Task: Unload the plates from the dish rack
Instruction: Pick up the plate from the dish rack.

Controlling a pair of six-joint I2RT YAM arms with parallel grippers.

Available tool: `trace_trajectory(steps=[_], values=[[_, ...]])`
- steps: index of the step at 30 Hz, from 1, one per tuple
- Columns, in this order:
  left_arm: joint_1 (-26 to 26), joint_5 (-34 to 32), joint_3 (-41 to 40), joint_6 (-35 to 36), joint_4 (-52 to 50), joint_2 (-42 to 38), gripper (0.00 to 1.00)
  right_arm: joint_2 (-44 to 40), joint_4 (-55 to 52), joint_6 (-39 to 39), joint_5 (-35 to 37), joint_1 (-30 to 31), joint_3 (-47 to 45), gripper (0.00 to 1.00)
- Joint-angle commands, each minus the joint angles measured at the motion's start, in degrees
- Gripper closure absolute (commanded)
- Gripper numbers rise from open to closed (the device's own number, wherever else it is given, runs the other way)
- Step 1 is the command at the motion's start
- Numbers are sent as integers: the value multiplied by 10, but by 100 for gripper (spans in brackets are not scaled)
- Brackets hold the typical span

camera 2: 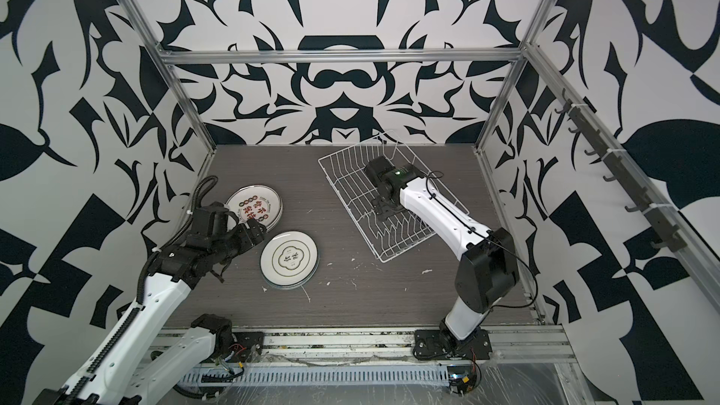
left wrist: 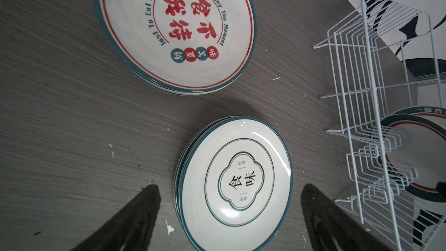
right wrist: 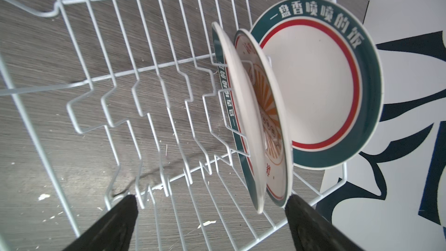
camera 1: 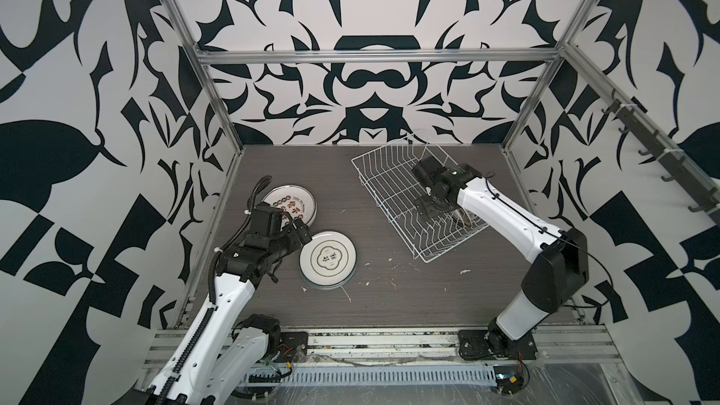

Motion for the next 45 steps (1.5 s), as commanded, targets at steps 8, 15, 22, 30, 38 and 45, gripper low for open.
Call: trace_trajectory(steps=[8, 15, 22, 30, 38, 45], values=[[3, -24, 19, 11, -37, -12, 3, 21, 31, -16, 14, -14, -1, 16], [3, -36, 25, 11, -43, -25, 0, 41, 34, -11, 34, -19, -4, 28], [3, -44, 34, 11, -51, -27, 1, 65, 36, -7, 84, -20, -4, 45], [3, -53, 31, 8, -51, -28, 0, 69, 36, -14, 96, -21, -4, 68], [3, -71, 22, -9, -44, -40, 1, 47, 43, -26, 95, -21, -12, 83], [3, -105, 17, -32, -47, -64, 1, 39, 58, -35, 96, -21, -33, 91]])
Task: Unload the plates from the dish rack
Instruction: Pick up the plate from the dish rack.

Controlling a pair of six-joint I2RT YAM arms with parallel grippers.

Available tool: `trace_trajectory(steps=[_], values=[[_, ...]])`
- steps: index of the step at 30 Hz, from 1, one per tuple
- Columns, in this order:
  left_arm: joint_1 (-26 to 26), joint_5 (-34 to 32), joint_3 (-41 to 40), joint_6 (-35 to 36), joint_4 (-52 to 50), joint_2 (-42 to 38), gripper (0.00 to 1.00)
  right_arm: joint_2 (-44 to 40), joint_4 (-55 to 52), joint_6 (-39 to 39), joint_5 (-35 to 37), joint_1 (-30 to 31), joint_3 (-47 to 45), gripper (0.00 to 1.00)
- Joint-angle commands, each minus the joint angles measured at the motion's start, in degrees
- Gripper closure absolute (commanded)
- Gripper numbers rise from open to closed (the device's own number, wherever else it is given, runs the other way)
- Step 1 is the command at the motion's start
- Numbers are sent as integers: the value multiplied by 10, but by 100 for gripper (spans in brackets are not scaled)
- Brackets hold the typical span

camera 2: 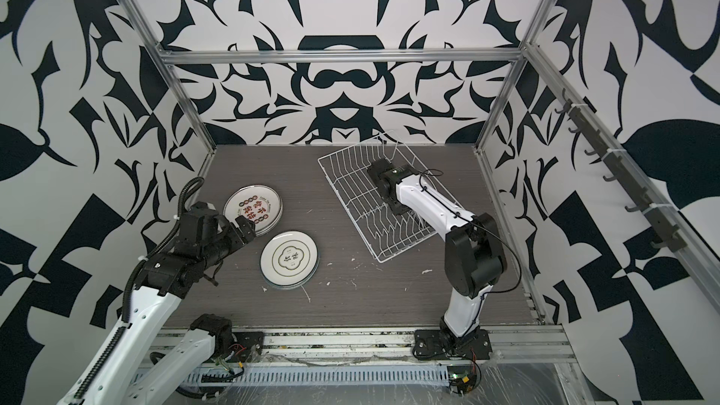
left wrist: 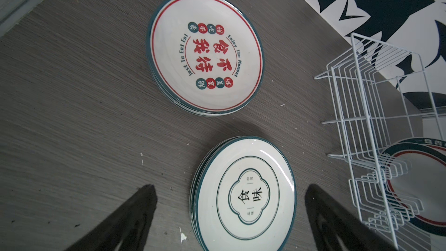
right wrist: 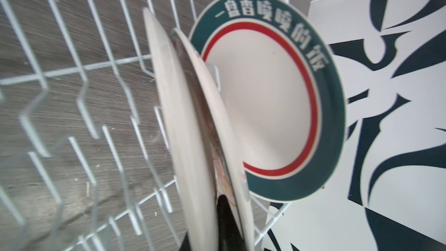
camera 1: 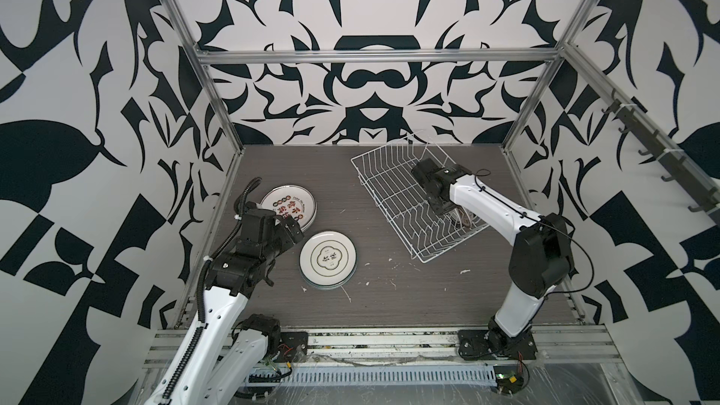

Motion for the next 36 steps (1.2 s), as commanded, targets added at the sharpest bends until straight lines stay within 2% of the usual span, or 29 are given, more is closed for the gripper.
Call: trace_trajectory(steps=[1, 3, 7, 19, 30, 36], values=[[3, -31, -5, -21, -20, -15, 1, -19, 16, 11, -32, 6, -12, 92], [2, -35, -7, -24, -18, -19, 1, -22, 13, 11, -32, 6, -12, 97], [3, -30, -9, -38, -13, -13, 1, -37, 14, 6, -32, 6, -11, 100], [3, -50, -36, -63, 9, -44, 1, -103, -1, 6, -55, 10, 21, 100], [3, -41, -37, -66, 21, -26, 1, -145, -37, 26, -60, 23, 65, 100], [3, -38, -37, -64, 26, -25, 1, -176, -31, 52, -113, 26, 79, 100]])
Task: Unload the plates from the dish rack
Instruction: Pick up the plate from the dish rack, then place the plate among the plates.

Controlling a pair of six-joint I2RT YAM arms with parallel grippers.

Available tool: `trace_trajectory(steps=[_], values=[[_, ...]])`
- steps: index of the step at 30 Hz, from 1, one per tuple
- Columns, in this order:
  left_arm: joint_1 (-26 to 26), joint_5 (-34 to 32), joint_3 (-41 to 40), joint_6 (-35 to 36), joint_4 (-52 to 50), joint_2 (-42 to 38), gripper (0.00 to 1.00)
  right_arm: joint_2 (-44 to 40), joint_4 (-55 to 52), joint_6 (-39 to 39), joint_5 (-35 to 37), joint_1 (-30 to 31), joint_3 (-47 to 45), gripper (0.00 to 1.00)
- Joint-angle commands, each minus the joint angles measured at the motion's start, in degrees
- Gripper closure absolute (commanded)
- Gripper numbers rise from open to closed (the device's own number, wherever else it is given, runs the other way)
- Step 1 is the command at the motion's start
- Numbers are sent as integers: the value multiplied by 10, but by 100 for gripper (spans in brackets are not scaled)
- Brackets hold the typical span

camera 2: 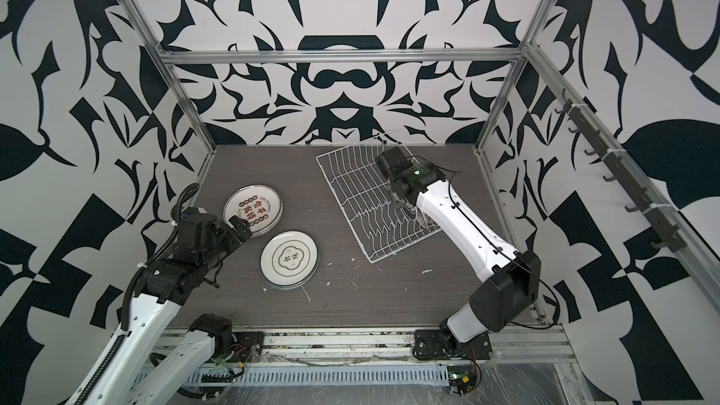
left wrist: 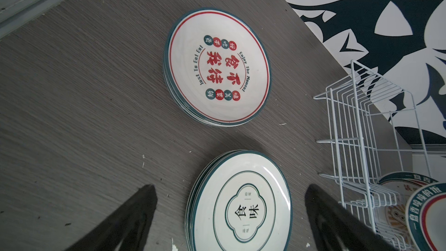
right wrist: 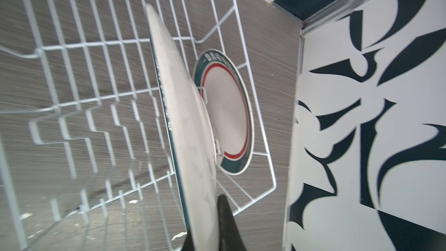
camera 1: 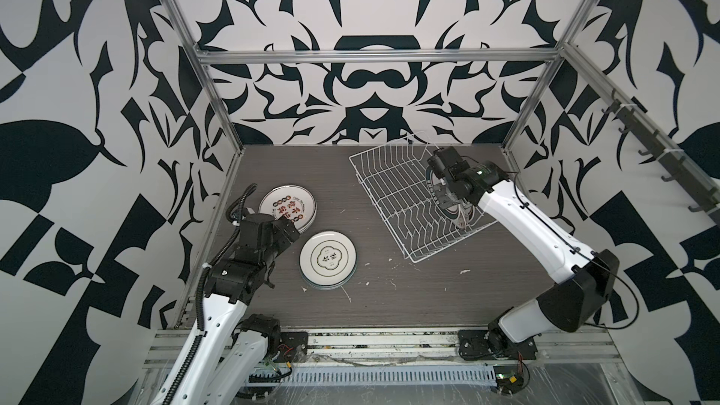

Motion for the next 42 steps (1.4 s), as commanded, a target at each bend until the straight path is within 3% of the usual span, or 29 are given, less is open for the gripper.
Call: trace_trajectory(steps=[1, 9, 19, 29, 42], values=[[2, 1, -10, 0, 4, 0, 1, -39, 13, 34, -50, 4, 30, 100], [2, 66, 3, 5, 24, 39, 1, -90, 94, 107, -157, 4, -7, 100], [2, 194, -36, 5, 129, 45, 1, -160, 342, 327, -352, 3, -188, 100], [2, 306, -66, -9, 225, 78, 1, -123, 552, 505, -530, 9, -292, 100], [3, 347, -88, -24, 288, 110, 0, -37, 676, 583, -569, 78, -311, 100]])
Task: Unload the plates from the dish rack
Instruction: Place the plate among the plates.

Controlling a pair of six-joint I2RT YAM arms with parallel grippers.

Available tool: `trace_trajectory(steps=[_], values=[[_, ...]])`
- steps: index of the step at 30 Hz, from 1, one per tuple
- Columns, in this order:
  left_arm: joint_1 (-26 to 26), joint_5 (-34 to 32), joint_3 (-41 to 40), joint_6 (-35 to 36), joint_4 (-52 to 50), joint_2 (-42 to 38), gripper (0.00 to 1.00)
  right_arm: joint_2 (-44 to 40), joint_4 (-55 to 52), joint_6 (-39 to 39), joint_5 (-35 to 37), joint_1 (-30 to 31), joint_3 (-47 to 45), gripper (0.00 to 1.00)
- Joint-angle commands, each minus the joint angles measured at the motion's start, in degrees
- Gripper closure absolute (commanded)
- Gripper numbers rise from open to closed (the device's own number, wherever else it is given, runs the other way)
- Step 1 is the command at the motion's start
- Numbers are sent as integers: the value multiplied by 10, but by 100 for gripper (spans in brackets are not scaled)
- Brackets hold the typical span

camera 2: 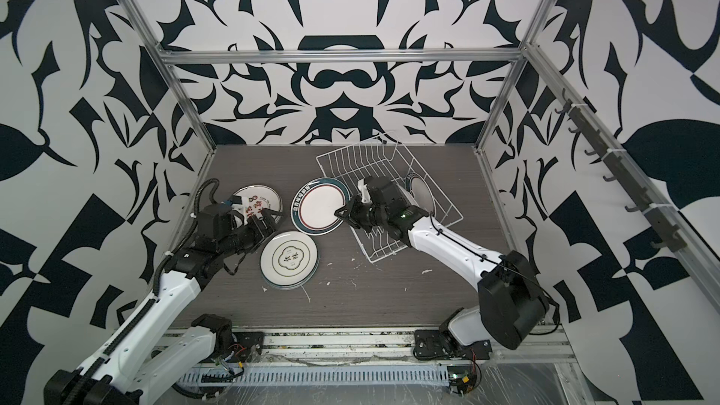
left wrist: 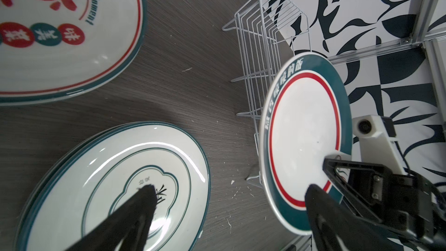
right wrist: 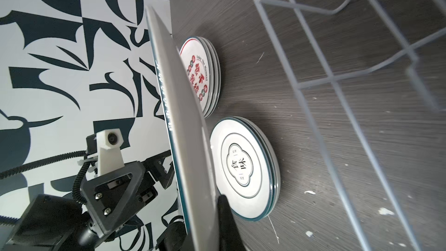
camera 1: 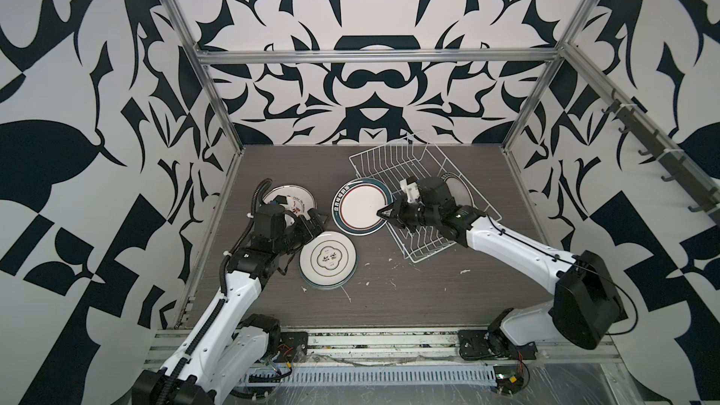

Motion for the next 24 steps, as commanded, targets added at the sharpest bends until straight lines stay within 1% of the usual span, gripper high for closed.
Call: trace_trajectory(steps=[1, 4, 8, 9, 10, 11, 13, 18, 24], values=[[2, 20, -16, -12, 32, 8, 1, 8, 95, 34, -25, 18, 9, 100], [3, 24, -22, -17, 46, 12, 0, 25, 142, 62, -36, 31, 4, 100], [2, 29, -26, -22, 62, 20, 12, 43, 190, 91, -54, 46, 1, 100], [2, 30, -27, -23, 65, 22, 16, 46, 199, 96, -56, 49, 1, 100], [2, 31, -27, -24, 68, 24, 27, 47, 200, 98, -56, 52, 2, 100], [2, 33, -26, -24, 70, 24, 35, 49, 201, 98, -56, 55, 2, 100], [3, 35, -26, -24, 72, 23, 47, 53, 202, 98, -59, 57, 2, 100], [3, 36, -25, -20, 68, 19, 62, 60, 206, 95, -66, 63, 6, 100], [4, 44, -21, -11, 52, 11, 86, 71, 204, 87, -68, 68, 10, 100]])
